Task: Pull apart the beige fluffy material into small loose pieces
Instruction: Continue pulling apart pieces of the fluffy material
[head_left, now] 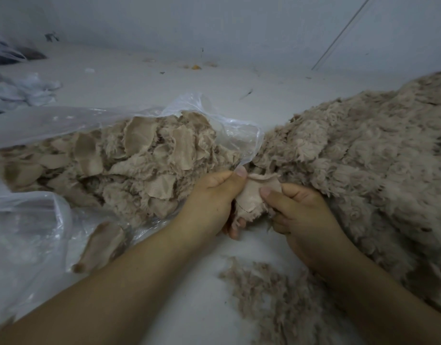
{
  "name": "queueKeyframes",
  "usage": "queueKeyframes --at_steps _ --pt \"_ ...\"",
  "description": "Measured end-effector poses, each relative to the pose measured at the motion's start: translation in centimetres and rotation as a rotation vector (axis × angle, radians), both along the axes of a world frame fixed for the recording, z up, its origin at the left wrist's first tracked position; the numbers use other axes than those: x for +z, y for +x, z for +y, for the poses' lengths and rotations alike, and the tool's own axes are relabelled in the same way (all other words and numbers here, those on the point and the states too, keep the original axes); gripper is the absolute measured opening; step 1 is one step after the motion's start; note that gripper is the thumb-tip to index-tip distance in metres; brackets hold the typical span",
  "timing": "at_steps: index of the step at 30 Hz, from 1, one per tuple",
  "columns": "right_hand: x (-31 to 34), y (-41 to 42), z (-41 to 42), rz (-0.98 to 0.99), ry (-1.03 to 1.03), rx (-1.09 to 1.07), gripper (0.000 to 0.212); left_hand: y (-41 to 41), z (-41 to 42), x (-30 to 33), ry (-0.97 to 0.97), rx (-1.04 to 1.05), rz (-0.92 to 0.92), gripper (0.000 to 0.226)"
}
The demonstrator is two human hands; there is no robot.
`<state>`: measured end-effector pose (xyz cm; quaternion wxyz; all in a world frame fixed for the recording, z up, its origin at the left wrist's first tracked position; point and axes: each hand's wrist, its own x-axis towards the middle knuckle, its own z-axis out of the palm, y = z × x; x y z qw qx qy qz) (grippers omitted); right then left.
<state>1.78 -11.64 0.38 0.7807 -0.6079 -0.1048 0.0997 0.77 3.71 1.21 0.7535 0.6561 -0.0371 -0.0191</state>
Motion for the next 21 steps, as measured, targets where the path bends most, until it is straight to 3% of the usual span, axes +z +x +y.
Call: queueKeyframes --at_steps 5,8,12,17,21 --pt "-0.5 0.4 0.0 0.006 -0.041 -0.047 0.032 0.5 0.3 -0.4 -0.057 0.034 0.05 0.044" --pt "0.0 0.0 0.1 -0.03 0.045 0.074 0.024 0.4 0.2 -0.5 0.026 -0.033 0.034 0.047" --pt "0.3 -0.2 0.2 -0.084 0.105 0.167 0.029 0.4 0.2 -0.6 0.083 -0.124 0.008 0.058" --pt "0.2 -0.1 0.1 -0.031 0.071 0.052 0.045 0.3 1.1 -0.3 0.103 -0.296 0.026 0.021" --pt "0.4 -0.2 0.2 0.014 0.106 0.032 0.054 0.4 1.7 0.1 0.072 -0.317 0.104 0.016"
